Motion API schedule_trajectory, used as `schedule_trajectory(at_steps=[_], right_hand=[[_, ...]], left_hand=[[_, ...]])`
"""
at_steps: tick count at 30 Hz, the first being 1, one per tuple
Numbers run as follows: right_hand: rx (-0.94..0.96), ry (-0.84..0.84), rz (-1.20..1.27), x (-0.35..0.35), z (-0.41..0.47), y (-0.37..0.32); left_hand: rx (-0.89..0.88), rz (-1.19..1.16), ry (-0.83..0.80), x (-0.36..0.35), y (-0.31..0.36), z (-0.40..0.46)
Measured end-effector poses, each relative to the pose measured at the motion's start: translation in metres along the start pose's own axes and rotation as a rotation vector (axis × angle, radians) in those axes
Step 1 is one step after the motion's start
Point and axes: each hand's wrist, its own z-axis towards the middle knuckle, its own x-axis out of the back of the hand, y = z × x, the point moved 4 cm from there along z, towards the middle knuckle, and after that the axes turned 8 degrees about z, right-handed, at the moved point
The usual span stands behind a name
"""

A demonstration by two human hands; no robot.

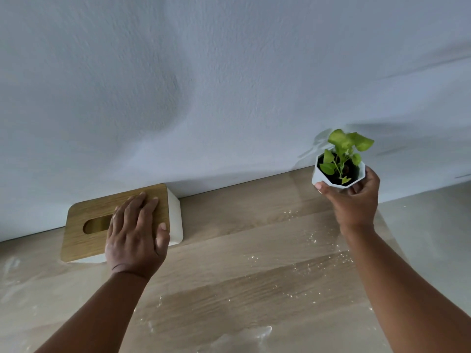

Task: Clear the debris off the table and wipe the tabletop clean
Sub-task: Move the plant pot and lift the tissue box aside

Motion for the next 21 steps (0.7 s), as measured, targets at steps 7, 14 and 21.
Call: schedule_trajectory(at_steps=[7,14,21], right_hand=[[-0.018,0.04,-0.07,0.008,-0.029,-0.009],[-0.046,0.048,-0.208,0.006,-0.099,-0.011],[-0.086,-0.323,-0.304,-0.075,-0.19,-0.01]], left_hand=[[0.023,-0.009,-0.074,0.006,0.002,0.001],[0.034,-0.024,-0.215,0.014,0.003,0.003],[0.049,-0.307,-0.373,0.027,-0.01,0.012]])
